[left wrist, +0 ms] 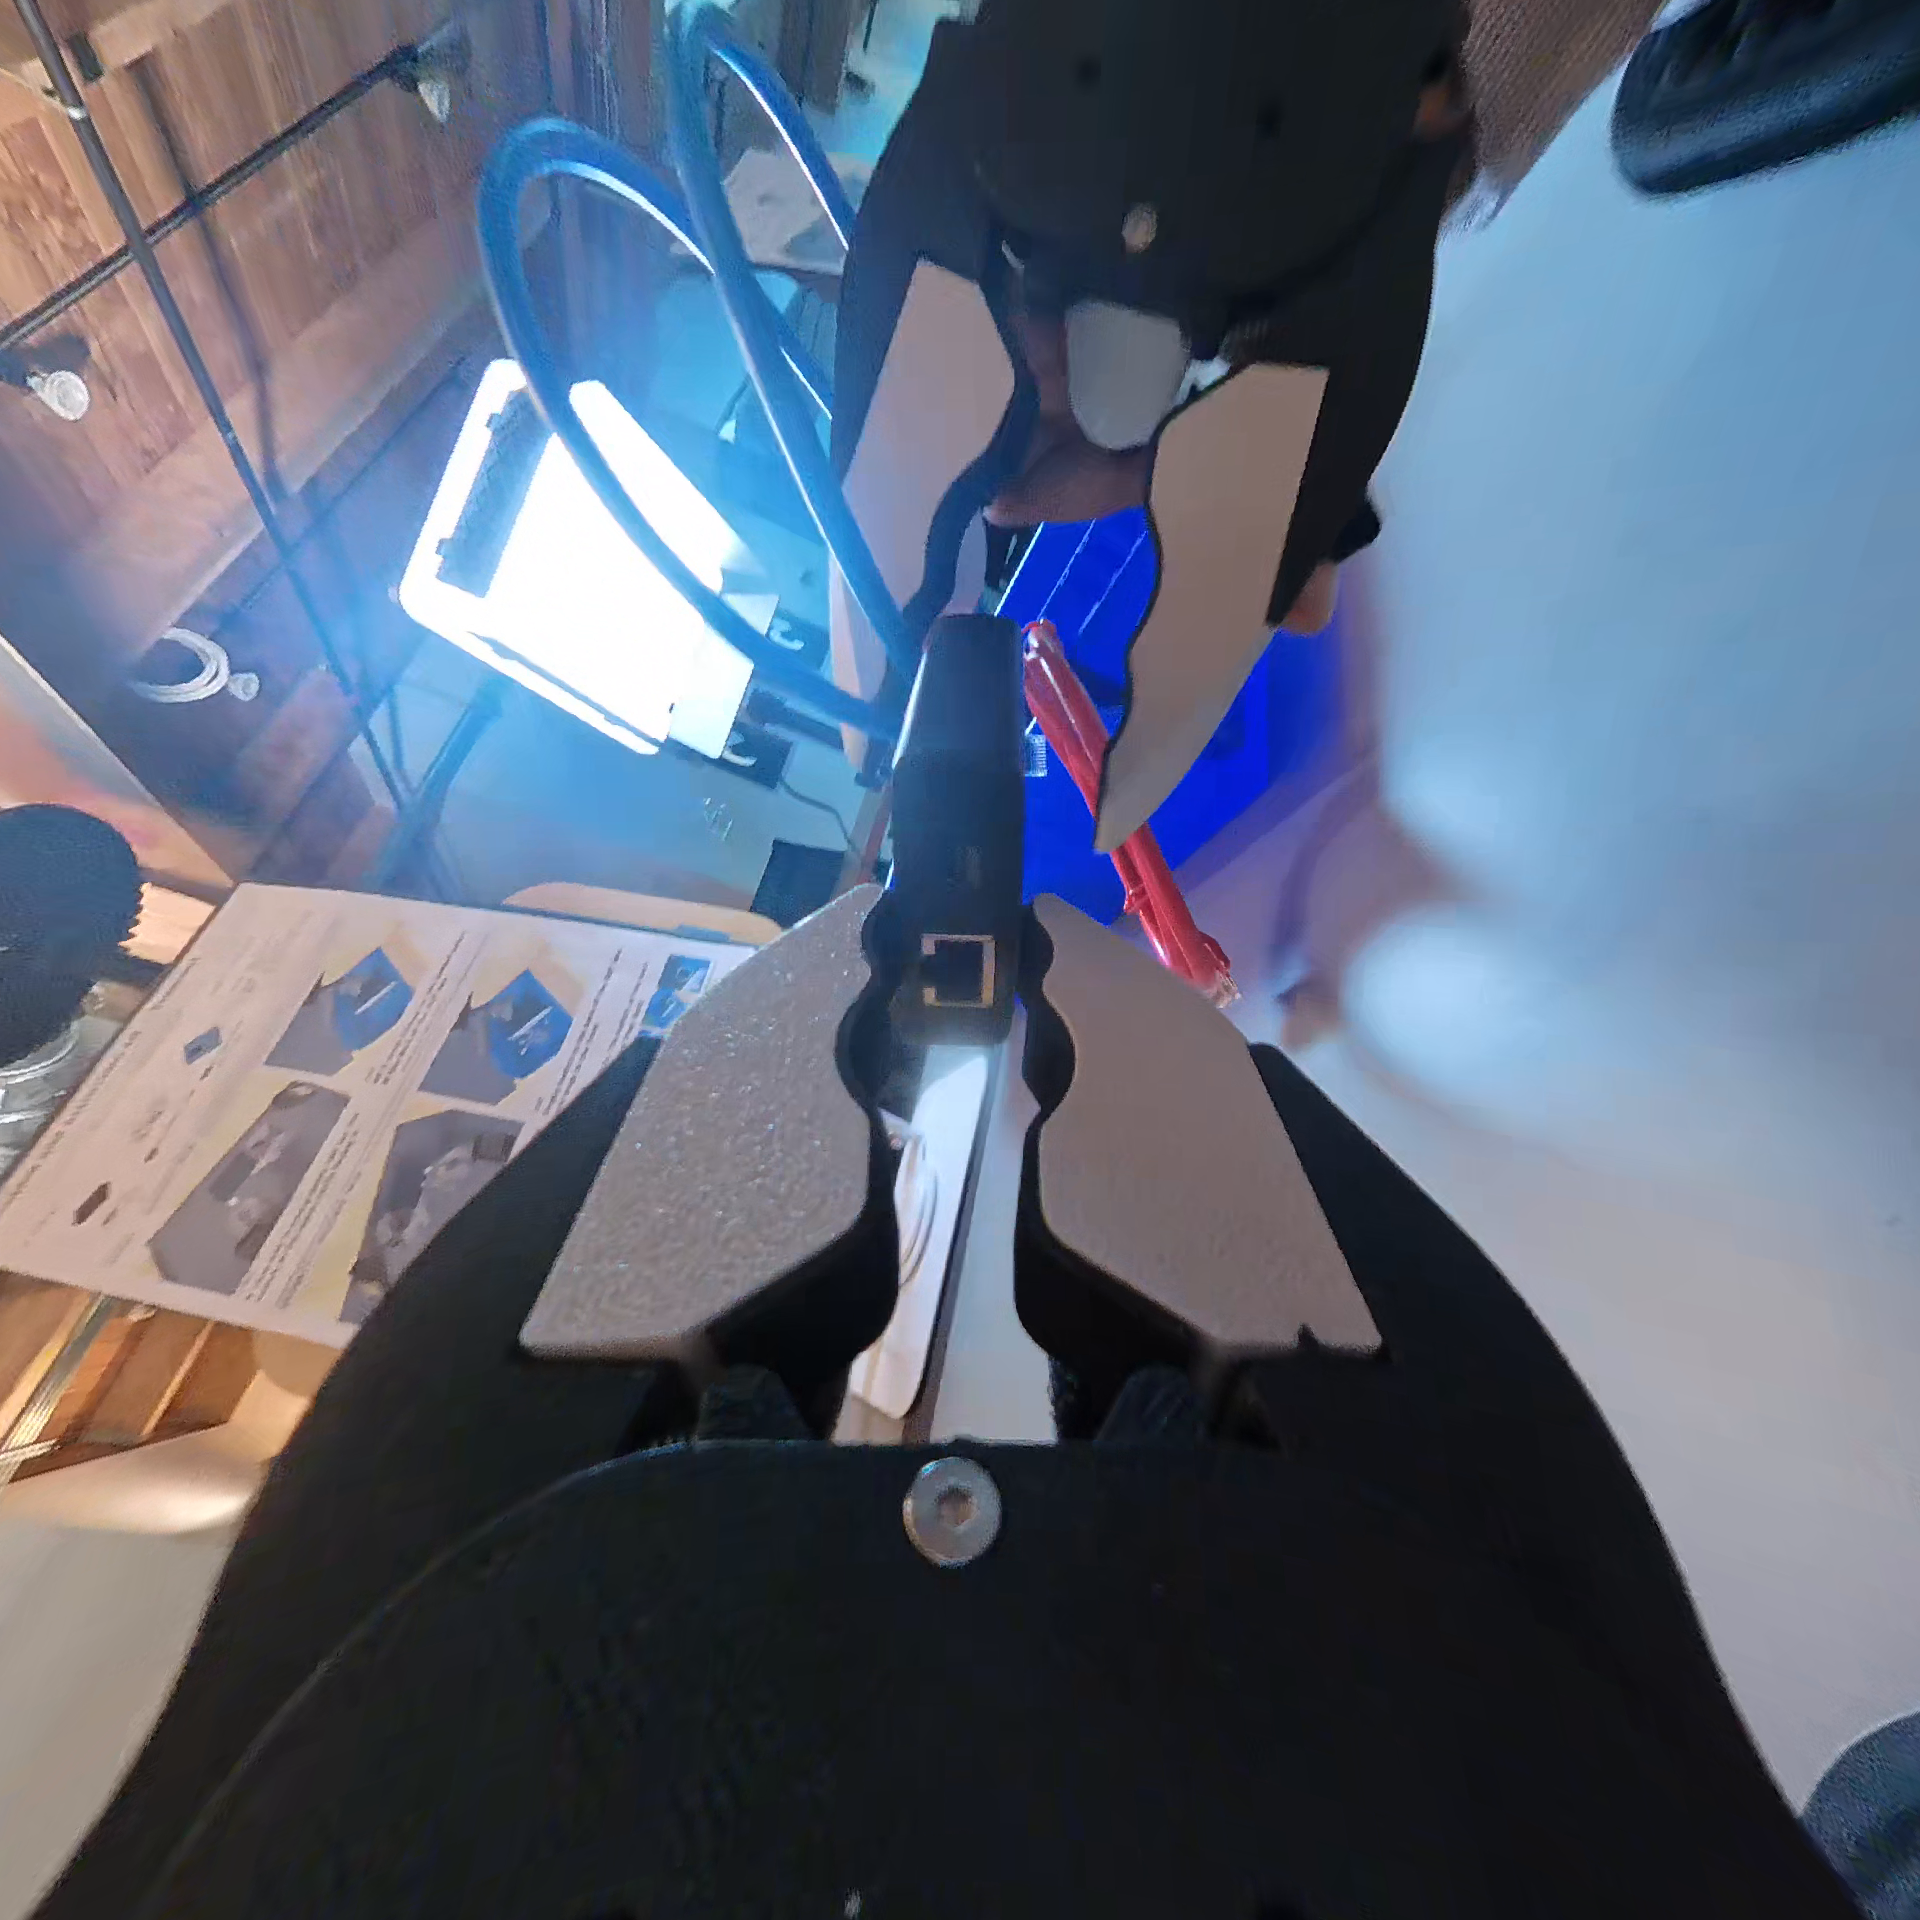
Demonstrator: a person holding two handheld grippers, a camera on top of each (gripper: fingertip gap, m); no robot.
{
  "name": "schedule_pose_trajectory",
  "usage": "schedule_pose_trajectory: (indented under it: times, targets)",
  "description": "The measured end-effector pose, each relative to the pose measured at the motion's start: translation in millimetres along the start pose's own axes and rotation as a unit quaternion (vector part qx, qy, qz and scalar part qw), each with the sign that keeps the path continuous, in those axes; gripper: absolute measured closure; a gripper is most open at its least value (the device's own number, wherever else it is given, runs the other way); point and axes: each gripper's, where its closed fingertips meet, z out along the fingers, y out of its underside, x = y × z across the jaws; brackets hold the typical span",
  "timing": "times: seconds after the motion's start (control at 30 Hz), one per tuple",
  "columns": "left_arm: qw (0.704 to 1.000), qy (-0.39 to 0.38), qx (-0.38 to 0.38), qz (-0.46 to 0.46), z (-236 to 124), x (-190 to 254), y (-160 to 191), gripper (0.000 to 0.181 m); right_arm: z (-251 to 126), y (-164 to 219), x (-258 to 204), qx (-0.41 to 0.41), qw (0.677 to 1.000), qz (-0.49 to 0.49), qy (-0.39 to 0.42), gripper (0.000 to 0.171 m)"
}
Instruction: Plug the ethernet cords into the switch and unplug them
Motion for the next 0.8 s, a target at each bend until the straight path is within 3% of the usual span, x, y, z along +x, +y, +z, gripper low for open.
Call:
schedule_pose_trajectory:
  times: [0.13,0.27,0.37,0.57,0.7,0.8]
  targets:
    - [0.999,0.021,0.027,-0.038,0,7,-6,0.16,-7,-11,3,0.032,0.999,-0.007,0.005,0.136]
    - [0.997,0.042,0.015,-0.07,3,16,6,0.159,-9,-9,-6,0.01,0.999,-0.004,-0.03,0.147]
    - [0.99,0.078,-0.033,-0.113,8,27,26,0.157,-4,2,-15,-0.041,0.998,-0.008,-0.056,0.148]
    - [0.993,0.075,-0.048,-0.076,10,28,23,0.154,-1,28,-22,-0.159,0.984,-0.016,-0.079,0.149]
    - [0.994,0.079,-0.079,-0.018,16,45,30,0.16,0,17,-36,-0.179,0.978,-0.035,-0.1,0.149]
    - [0.995,0.078,-0.05,-0.045,10,36,25,0.16,0,8,-31,-0.126,0.989,-0.024,-0.08,0.148]
